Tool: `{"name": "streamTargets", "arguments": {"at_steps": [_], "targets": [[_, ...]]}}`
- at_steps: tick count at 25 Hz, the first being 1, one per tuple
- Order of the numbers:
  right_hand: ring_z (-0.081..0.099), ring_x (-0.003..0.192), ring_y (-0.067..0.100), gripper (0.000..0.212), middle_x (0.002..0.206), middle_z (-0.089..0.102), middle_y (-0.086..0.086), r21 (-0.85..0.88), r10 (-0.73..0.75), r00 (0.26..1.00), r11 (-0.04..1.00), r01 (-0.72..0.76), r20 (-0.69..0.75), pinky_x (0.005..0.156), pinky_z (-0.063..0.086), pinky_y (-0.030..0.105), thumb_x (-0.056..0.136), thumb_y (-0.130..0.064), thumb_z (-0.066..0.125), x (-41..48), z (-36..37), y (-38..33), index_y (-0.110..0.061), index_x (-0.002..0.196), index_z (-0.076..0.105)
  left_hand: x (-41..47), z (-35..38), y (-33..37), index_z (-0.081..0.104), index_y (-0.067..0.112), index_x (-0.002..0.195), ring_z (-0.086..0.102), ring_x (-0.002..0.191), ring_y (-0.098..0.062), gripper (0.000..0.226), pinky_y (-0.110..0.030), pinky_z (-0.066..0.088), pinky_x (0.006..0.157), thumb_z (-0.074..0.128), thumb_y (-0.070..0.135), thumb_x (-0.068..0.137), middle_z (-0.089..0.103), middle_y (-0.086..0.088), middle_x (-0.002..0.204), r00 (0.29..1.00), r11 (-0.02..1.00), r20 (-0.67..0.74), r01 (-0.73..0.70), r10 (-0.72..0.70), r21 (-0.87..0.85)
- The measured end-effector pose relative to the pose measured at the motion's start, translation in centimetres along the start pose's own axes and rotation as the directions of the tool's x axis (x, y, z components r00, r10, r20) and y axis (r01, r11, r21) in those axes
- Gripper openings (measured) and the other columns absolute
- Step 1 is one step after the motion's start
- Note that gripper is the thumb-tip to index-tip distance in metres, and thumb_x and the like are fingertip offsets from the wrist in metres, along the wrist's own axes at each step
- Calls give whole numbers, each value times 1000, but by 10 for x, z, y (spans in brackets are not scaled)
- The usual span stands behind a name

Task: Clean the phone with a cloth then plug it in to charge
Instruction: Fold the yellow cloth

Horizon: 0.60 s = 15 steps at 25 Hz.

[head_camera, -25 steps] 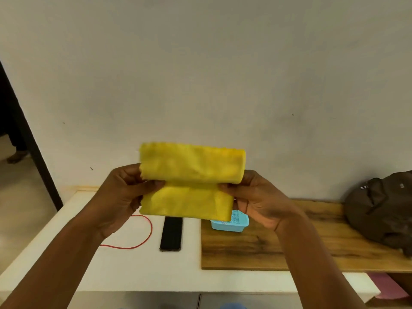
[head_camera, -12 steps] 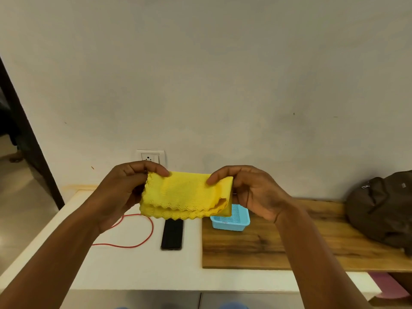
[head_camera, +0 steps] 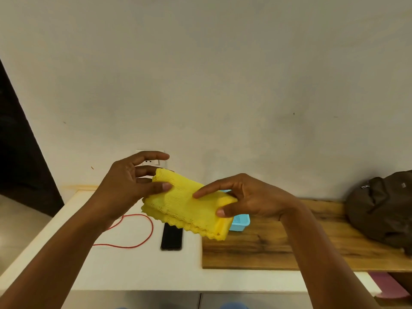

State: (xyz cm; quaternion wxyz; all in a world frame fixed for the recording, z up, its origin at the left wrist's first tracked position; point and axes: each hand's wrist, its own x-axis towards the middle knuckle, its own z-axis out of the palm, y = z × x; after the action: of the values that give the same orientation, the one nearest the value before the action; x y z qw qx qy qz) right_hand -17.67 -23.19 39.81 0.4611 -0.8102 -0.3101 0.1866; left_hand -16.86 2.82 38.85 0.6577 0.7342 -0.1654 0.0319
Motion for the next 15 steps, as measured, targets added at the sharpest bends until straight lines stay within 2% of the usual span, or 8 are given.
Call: {"name": "streamTargets", "arguments": {"at_steps": [3,5,6,9,11,12,13,15], "targets": [[48,130,17,59,145,45,1,-88,7,982,996,10,187,105,46,35,85,2,62,2,5,-9,-21,137,45,0,4,2,63,34,109,73,79,-24,67,-33,59,73,81,27,45,75,-6,90,1000,1000,-22,-18,18,3],[43,134,18,67,150,39,4,-89,-7,978,996,26,208,108,43,39,84,4,63,1,7,-10,-19,142,38,-1,8,0,62,37,108,72,84,-22,68,-34,55,78,87,37,45,76,-2,90,999,1000,-44,-3,1,-30],[42,135,18,71,151,36,4,-59,-9,981,998,21,194,109,42,40,83,6,63,0,8,-9,-20,143,36,-3,9,-3,62,35,108,71,88,-20,72,-34,54,79,88,46,42,76,-2,93,998,995,-57,19,-25,-101],[41,135,17,77,152,35,0,92,5,995,996,-14,98,109,42,40,81,10,63,-2,10,1,-25,144,35,-13,19,-20,60,24,103,72,85,-19,86,-33,59,69,85,61,29,75,-4,97,967,892,-85,187,-242,-412],[45,132,17,78,150,37,-2,223,31,999,974,-32,6,106,45,39,80,10,64,-1,14,9,-30,141,38,-21,30,-32,59,13,102,73,80,-24,74,-37,60,65,77,58,46,76,-10,90,898,730,32,378,-440,-569],[47,130,17,76,148,39,-3,276,47,998,961,-33,-44,104,47,37,80,7,65,1,17,13,-32,139,41,-25,36,-35,58,10,104,73,81,-27,69,-40,60,65,73,54,53,75,-13,91,864,655,116,453,-490,-605],[49,129,18,70,147,41,-3,313,62,993,949,-29,-98,102,49,37,80,1,67,4,20,16,-34,137,44,-28,41,-36,60,7,106,72,83,-29,68,-40,60,64,73,50,55,74,-16,95,846,614,191,499,-497,-612],[51,126,20,54,143,46,-2,371,102,972,928,-17,-211,101,49,41,80,-20,67,9,28,19,-37,128,52,-29,49,-36,67,6,104,73,83,-28,60,-35,59,62,80,37,54,74,-15,98,873,655,235,479,-428,-585]]}}
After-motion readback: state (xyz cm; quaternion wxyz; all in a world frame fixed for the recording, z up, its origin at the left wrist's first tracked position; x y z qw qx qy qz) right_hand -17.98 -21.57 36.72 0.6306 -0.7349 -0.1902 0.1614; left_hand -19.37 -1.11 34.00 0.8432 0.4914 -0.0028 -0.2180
